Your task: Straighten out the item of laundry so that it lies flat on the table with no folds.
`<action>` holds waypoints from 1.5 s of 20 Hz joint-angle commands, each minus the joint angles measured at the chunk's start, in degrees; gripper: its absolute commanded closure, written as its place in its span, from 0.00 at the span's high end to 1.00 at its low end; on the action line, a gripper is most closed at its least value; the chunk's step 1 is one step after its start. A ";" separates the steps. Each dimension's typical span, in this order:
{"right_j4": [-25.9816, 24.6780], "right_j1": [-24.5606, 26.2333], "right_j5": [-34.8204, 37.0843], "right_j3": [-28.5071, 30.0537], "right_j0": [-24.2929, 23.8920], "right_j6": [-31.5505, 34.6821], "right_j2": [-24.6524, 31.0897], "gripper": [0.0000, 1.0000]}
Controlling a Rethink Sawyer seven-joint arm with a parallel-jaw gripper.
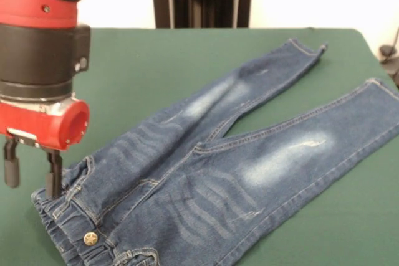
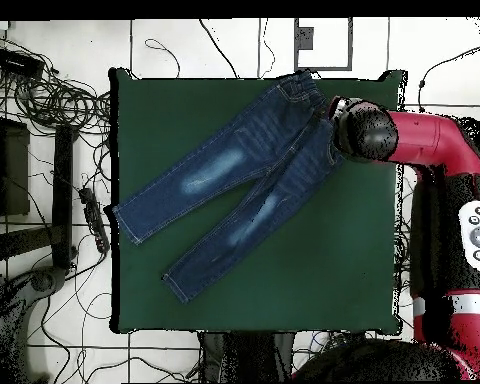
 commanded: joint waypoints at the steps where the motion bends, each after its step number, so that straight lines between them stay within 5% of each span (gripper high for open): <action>1: 0.93 6.65 -1.13 5.82 2.56 1.21 -0.87 1.00; 30: -1.24 18.40 -3.29 -4.49 0.32 -7.03 -2.47 1.00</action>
